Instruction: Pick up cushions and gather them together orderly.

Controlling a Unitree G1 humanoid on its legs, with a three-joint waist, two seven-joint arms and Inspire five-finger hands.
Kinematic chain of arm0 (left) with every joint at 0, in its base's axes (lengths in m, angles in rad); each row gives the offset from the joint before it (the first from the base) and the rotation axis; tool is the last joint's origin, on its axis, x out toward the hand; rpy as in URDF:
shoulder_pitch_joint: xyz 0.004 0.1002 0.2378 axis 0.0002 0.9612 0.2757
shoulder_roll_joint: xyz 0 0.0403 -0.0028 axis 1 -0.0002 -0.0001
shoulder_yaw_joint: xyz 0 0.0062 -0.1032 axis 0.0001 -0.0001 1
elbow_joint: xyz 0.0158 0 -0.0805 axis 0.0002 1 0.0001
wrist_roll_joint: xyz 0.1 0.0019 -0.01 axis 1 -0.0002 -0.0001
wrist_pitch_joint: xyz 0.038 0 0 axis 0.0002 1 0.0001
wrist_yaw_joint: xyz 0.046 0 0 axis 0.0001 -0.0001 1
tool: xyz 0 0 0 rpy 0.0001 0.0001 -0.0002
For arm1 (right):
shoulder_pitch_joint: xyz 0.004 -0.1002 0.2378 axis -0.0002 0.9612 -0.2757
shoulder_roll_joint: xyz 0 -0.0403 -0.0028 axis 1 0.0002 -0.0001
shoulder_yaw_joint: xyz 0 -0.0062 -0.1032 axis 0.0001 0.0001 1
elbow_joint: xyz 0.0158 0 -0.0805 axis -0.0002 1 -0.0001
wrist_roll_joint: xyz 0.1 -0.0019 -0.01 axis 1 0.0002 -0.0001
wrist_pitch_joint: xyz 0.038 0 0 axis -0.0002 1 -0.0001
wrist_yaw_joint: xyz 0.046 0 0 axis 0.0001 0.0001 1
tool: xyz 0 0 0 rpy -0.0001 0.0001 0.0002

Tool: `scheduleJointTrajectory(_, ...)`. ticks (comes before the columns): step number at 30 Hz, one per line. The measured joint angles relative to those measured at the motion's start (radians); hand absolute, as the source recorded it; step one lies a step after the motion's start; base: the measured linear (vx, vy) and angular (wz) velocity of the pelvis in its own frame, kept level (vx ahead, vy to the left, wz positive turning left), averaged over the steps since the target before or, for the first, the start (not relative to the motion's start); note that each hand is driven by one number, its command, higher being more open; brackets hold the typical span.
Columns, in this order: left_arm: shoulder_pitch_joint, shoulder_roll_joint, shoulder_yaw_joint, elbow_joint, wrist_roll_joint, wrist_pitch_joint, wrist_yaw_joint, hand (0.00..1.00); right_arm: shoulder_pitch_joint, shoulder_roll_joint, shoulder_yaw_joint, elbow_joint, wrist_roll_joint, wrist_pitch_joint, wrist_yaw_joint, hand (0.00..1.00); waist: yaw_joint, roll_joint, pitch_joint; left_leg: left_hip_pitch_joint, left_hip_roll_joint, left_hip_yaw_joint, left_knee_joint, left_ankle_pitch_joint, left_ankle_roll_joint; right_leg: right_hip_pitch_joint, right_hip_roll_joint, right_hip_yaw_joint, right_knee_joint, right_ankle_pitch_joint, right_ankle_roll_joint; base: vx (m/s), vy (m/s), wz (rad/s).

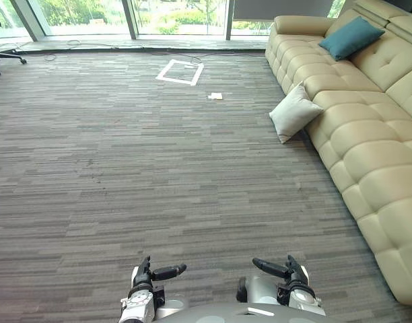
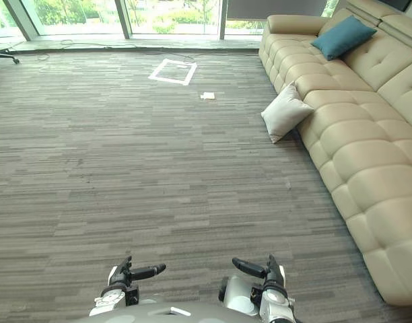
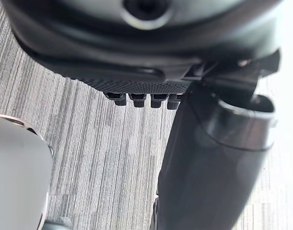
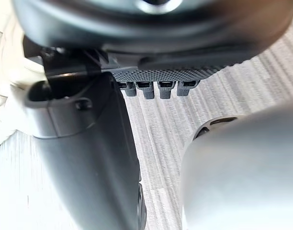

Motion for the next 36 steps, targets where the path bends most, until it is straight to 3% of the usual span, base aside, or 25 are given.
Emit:
scheduleJointTrajectory(1,-0.001,-0.012,0.002,0.012,0.0,0.0,-0.002,1.0,-0.009,-0.016,0.0,0.006,-0.003,0.005,0.001,1.0,0.001,0.032,0.002,0.049,0.041,-0.021,0.005,-0.014,-0.029,0.032,0.042,0.004,0.012,0.091,-0.097,0.58,-0.193,0.23)
scheduleJointTrajectory(2,-0.003,-0.017,0.002,0.012,0.001,-0.001,-0.005,1.0,-0.009,-0.021,0.002,0.004,-0.004,0.004,0.001,1.0,0.005,0.04,0.001,0.045,0.05,-0.023,0.02,-0.005,-0.043,0.029,0.048,0.004,0.028,0.07,-0.103,0.72,-0.267,0.13)
scheduleJointTrajectory(3,-0.007,-0.031,0.003,0.01,0.015,-0.003,-0.018,1.0,-0.009,-0.021,0.0,0.001,-0.006,0.002,0.0,1.0,0.005,0.043,0.002,0.036,0.056,-0.029,0.063,0.023,-0.079,0.029,0.043,0.004,0.068,0.012,-0.104,0.7,-0.292,-0.05)
scheduleJointTrajectory(4,-0.006,-0.037,0.015,0.006,0.032,-0.003,-0.02,1.0,-0.01,-0.019,-0.009,-0.006,-0.001,0.01,0.001,1.0,-0.001,0.053,0.0,-0.006,0.077,-0.047,0.205,0.065,-0.112,0.058,0.05,0.0,0.085,-0.049,-0.107,0.95,-0.39,0.05)
scheduleJointTrajectory(6,-0.006,-0.04,0.024,-0.004,0.035,-0.003,-0.02,1.0,-0.009,-0.019,-0.006,-0.007,-0.001,0.011,0.001,1.0,-0.009,0.066,0.008,-0.106,0.11,-0.109,0.46,0.124,-0.151,0.124,0.073,-0.005,0.046,-0.076,-0.107,0.59,-0.235,0.01)
scheduleJointTrajectory(7,0.001,-0.05,0.053,-0.018,0.034,-0.003,-0.023,1.0,-0.006,-0.022,0.006,-0.002,-0.002,0.02,0.0,1.0,-0.007,0.078,0.015,-0.217,0.148,-0.146,0.742,0.151,-0.195,0.217,0.115,0.0,-0.028,-0.079,-0.107,0.4,-0.136,-0.13)
scheduleJointTrajectory(8,0.003,-0.053,0.068,-0.033,0.034,-0.003,-0.021,1.0,-0.006,-0.023,0.011,0.002,-0.002,0.021,0.001,1.0,-0.007,0.082,0.018,-0.27,0.165,-0.131,0.852,0.138,-0.194,0.272,0.13,0.006,-0.066,-0.081,-0.11,0.56,-0.141,-0.24)
scheduleJointTrajectory(10,0.009,-0.05,0.088,-0.086,0.033,-0.01,-0.02,1.0,0.0,-0.017,0.04,0.011,-0.001,0.024,0.001,1.0,0.013,0.053,0.028,-0.412,0.191,-0.05,0.943,0.087,-0.146,0.403,0.15,0.048,-0.174,-0.089,-0.109,0.49,-0.082,-0.42)
scheduleJointTrajectory(12,0.011,-0.05,0.092,-0.095,0.033,-0.014,-0.02,1.0,0.001,-0.017,0.048,0.017,-0.001,0.025,0.001,1.0,0.019,0.049,0.026,-0.466,0.192,-0.022,0.905,0.071,-0.122,0.431,0.153,0.067,-0.199,-0.093,-0.104,0.34,-0.003,-0.44)
scheduleJointTrajectory(13,0.011,-0.055,0.095,-0.112,0.032,-0.02,-0.02,1.0,-0.002,-0.017,0.048,0.019,-0.001,0.028,0.003,1.0,0.028,0.049,0.028,-0.527,0.187,0.01,0.797,0.046,-0.087,0.479,0.153,0.096,-0.235,-0.094,-0.092,0.5,0.064,-0.6)
scheduleJointTrajectory(16,0.009,-0.058,0.1,-0.131,0.027,-0.032,-0.02,1.0,0.007,-0.014,0.047,0.037,-0.001,0.04,-0.004,1.0,0.051,0.041,0.033,-0.59,0.14,0.025,0.475,0.048,-0.088,0.573,0.13,0.148,-0.296,-0.108,-0.056,0.38,0.108,-0.6)
scheduleJointTrajectory(18,0.007,-0.059,0.1,-0.136,0.017,-0.035,-0.017,1.0,0.019,-0.015,0.049,0.04,-0.001,0.044,-0.012,1.0,0.062,0.038,0.028,-0.629,0.104,0.007,0.26,0.117,-0.09,0.619,0.1,0.193,-0.324,-0.147,-0.011,0.51,0.247,-0.69)
scheduleJointTrajectory(20,0.008,-0.057,0.101,-0.134,-0.003,-0.033,-0.016,1.0,0.024,-0.009,0.051,0.042,-0.001,0.048,-0.017,1.0,0.068,0.026,0.018,-0.638,0.095,0.003,0.282,0.212,-0.057,0.647,0.07,0.225,-0.316,-0.191,0.022,0.5,0.263,-0.56)
scheduleJointTrajectory(21,0.009,-0.049,0.1,-0.133,-0.004,-0.033,-0.016,1.0,0.03,0.0,0.051,0.042,-0.001,0.048,-0.018,1.0,0.071,0.019,-0.004,-0.651,0.083,0.005,0.335,0.214,-0.051,0.646,0.045,0.247,-0.296,-0.202,0.033,0.71,0.381,-0.62)
scheduleJointTrajectory(22,0.008,-0.039,0.1,-0.129,-0.008,-0.03,-0.015,1.0,0.043,0.014,0.051,0.041,-0.001,0.047,-0.016,1.0,0.071,-0.007,-0.02,-0.645,0.069,0.028,0.377,0.17,-0.016,0.616,0.014,0.264,-0.203,-0.203,0.035,0.6,0.321,-0.51)
scheduleJointTrajectory(24,0.006,-0.022,0.099,-0.119,-0.009,-0.025,-0.013,1.0,0.046,0.03,0.048,0.038,0.0,0.046,-0.015,1.0,0.07,-0.036,-0.035,-0.613,0.044,0.055,0.381,0.129,0.002,0.538,-0.026,0.283,-0.011,-0.191,0.054,0.59,0.328,-0.3)
scheduleJointTrajectory(25,-0.002,-0.007,0.096,-0.09,-0.009,-0.018,-0.01,1.0,0.046,0.035,0.049,0.031,0.0,0.044,-0.012,1.0,0.061,-0.05,-0.034,-0.55,0.015,0.067,0.38,0.079,0.016,0.433,-0.067,0.309,0.272,-0.117,0.119,0.45,0.264,-0.11)
scheduleJointTrajectory(26,-0.005,-0.006,0.095,-0.084,-0.009,-0.016,-0.009,1.0,0.046,0.035,0.048,0.03,0.0,0.043,-0.012,1.0,0.058,-0.047,-0.032,-0.536,0.011,0.067,0.38,0.068,0.019,0.416,-0.072,0.311,0.317,-0.109,0.126,0.65,0.336,-0.04)
scheduleJointTrajectory(27,-0.007,-0.005,0.095,-0.065,-0.009,-0.002,-0.002,1.0,0.047,0.029,0.048,0.024,-0.001,0.037,-0.007,1.0,0.057,-0.047,-0.03,-0.451,-0.002,0.069,0.365,0.025,0.02,0.355,-0.088,0.302,0.484,-0.109,0.128,0.52,0.208,-0.08)
scheduleJointTrajectory(28,0.001,-0.008,0.092,-0.061,-0.01,0.0,0.005,1.0,0.052,0.021,0.049,0.014,-0.002,0.03,-0.001,1.0,0.057,-0.036,-0.032,-0.351,-0.002,0.084,0.314,-0.003,0.015,0.292,-0.095,0.257,0.551,-0.115,0.117,0.7,0.26,-0.17)
scheduleJointTrajectory(30,0.006,-0.008,0.074,-0.049,-0.009,-0.002,0.004,1.0,0.051,0.013,0.047,0.008,-0.001,0.014,0.001,1.0,0.052,-0.02,-0.029,-0.257,-0.001,0.093,0.231,-0.005,0.005,0.205,-0.1,0.163,0.533,-0.14,0.076,0.46,0.121,-0.19)
scheduleJointTrajectory(32,0.003,-0.008,0.047,-0.022,-0.01,-0.001,0.002,1.0,0.025,0.0,0.039,0.016,-0.002,0.005,-0.001,1.0,0.038,-0.006,-0.023,-0.155,0.01,0.126,0.127,0.008,-0.015,0.107,-0.09,0.015,0.381,-0.156,0.046,0.53,0.062,-0.21)
scheduleJointTrajectory(33,0.003,-0.008,0.046,-0.021,-0.01,-0.001,0.001,1.0,0.024,-0.001,0.039,0.016,-0.002,0.005,-0.001,1.0,0.037,-0.006,-0.023,-0.152,0.01,0.127,0.124,0.008,-0.015,0.104,-0.089,0.009,0.373,-0.156,0.045,0.51,0.015,-0.2)
scheduleJointTrajectory(35,0.003,0.001,0.02,0.009,-0.009,-0.001,-0.005,1.0,0.005,-0.005,0.038,0.021,-0.001,0.005,0.0,1.0,0.02,-0.001,-0.02,-0.082,0.012,0.142,0.053,0.012,-0.041,0.038,-0.033,-0.085,0.123,-0.11,0.009,0.53,-0.056,-0.11)
scheduleJointTrajectory(36,0.003,0.003,0.02,0.018,-0.008,0.0,-0.009,1.0,0.003,-0.006,0.037,0.023,-0.001,0.005,0.0,1.0,0.011,-0.004,-0.021,-0.045,0.005,0.137,0.032,0.003,-0.069,0.032,0.015,-0.073,-0.007,-0.018,-0.036,0.63,-0.124,0.1)
